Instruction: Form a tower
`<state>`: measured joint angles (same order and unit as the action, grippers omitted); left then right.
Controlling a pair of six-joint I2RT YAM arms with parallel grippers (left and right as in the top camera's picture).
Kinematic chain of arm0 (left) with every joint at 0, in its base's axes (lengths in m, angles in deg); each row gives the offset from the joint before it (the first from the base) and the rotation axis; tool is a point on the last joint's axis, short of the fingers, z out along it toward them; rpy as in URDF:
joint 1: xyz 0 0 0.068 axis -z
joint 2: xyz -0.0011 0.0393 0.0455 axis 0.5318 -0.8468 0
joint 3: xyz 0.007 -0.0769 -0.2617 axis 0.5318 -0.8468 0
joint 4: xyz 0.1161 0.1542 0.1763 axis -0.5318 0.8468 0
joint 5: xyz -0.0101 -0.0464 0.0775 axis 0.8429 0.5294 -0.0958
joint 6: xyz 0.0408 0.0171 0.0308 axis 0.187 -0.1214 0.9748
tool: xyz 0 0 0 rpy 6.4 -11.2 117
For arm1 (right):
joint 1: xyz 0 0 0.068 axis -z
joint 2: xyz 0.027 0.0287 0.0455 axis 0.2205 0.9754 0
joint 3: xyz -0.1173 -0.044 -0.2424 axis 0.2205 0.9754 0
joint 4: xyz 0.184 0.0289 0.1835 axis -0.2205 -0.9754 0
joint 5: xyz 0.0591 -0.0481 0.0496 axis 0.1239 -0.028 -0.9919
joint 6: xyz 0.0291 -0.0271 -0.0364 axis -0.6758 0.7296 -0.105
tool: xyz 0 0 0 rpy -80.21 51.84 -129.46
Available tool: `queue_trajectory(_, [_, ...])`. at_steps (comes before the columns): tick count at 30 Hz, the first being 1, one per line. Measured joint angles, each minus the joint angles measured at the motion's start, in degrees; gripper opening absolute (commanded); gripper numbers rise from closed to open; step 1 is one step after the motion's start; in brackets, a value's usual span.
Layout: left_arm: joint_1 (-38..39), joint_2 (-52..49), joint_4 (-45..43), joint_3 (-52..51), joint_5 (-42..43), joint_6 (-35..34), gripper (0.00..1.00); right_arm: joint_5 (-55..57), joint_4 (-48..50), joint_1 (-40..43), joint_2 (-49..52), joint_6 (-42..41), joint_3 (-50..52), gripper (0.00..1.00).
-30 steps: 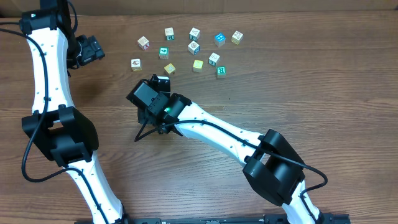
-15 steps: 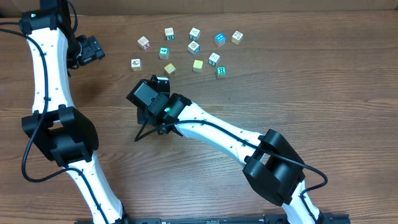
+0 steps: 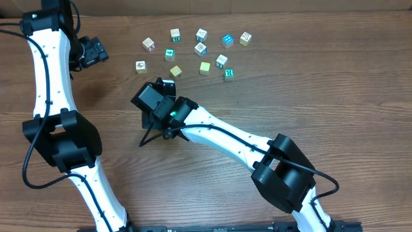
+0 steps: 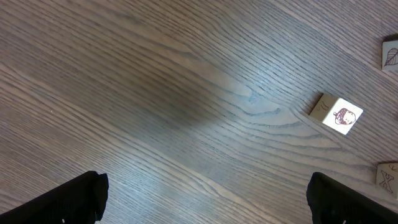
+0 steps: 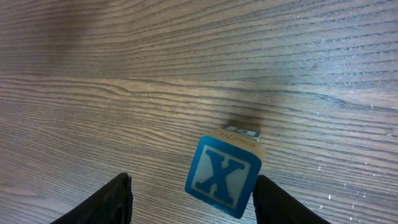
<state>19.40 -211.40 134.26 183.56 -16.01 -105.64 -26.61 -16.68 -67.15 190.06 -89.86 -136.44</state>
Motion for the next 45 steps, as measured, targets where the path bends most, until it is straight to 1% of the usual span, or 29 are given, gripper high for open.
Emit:
queue_trajectory(25, [0.0,0.0,-0.02,0.0,-0.02,0.0,1.0,-0.17,-0.42,0.0,0.0,0.02,0.0,0.59])
queue_trajectory(37, [0.0,0.0,-0.02,0.0,0.0,0.0,1.0,0.26,0.31,0.02,0.0,2.36,0.0,0.59])
queue_trajectory(43, [0.0,0.0,-0.02,0.0,0.0,0.0,1.0,1.99,0.31,0.0,0.0,2.86,0.0,0.61])
queue_trajectory(45, [0.0,0.0,-0.02,0.0,0.0,0.0,1.0,2.43,0.28,0.0,0.0,2.97,0.0,0.65])
